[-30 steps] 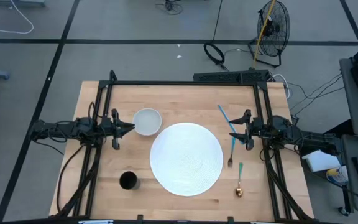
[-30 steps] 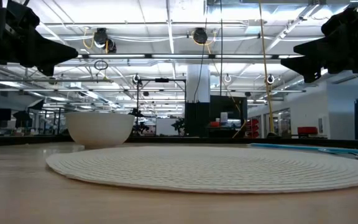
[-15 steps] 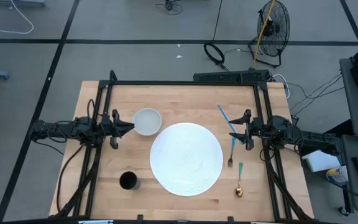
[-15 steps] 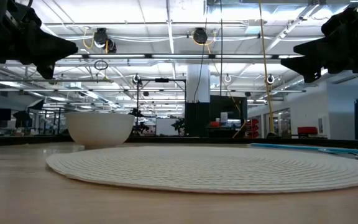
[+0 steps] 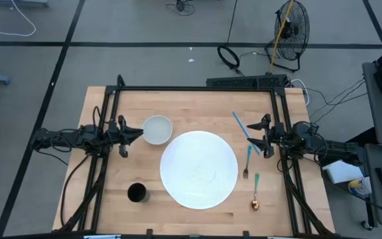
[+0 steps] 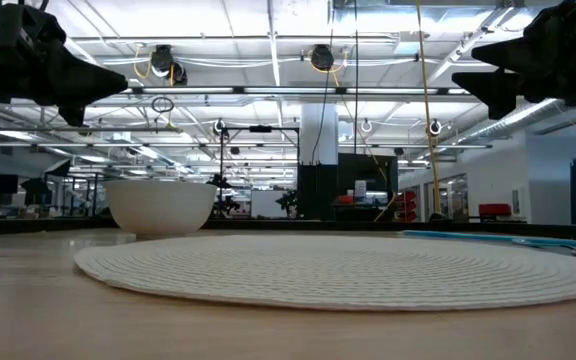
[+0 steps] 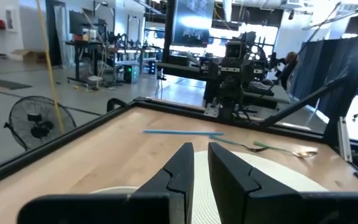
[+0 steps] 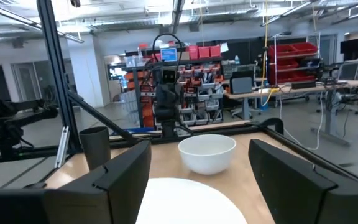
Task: Pick & Place Utensil
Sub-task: Put the white bowl on the white mat
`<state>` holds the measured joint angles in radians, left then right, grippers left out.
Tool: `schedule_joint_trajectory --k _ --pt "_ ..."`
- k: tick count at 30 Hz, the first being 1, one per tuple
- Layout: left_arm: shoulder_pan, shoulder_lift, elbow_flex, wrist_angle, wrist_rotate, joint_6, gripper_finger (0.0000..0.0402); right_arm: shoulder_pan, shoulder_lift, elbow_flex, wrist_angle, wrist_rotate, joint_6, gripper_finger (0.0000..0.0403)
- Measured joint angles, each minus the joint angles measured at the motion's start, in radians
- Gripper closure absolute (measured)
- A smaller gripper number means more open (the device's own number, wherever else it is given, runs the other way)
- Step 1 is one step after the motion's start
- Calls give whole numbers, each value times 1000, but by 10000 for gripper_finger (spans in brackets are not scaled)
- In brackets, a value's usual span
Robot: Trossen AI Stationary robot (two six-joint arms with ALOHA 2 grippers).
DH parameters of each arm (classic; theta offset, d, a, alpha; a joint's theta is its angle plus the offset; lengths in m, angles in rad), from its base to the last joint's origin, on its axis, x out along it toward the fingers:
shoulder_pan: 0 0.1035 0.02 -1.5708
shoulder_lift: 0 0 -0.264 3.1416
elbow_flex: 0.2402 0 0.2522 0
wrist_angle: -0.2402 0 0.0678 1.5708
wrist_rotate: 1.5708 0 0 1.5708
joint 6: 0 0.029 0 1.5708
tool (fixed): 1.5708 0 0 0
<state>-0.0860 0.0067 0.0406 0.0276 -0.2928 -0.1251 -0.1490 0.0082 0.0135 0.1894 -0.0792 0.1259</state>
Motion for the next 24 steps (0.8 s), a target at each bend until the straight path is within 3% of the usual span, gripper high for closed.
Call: schedule_joint_trajectory --k 11,16,24 --pt "0 0 0 0 -39 9 350 0 0 0 16 27 -77 135" --pt "0 0 0 -25 -32 28 350 0 0 0 18 30 10 135" --pt "0 0 0 -17 -105 -20 350 0 0 0 17 -24 15 135"
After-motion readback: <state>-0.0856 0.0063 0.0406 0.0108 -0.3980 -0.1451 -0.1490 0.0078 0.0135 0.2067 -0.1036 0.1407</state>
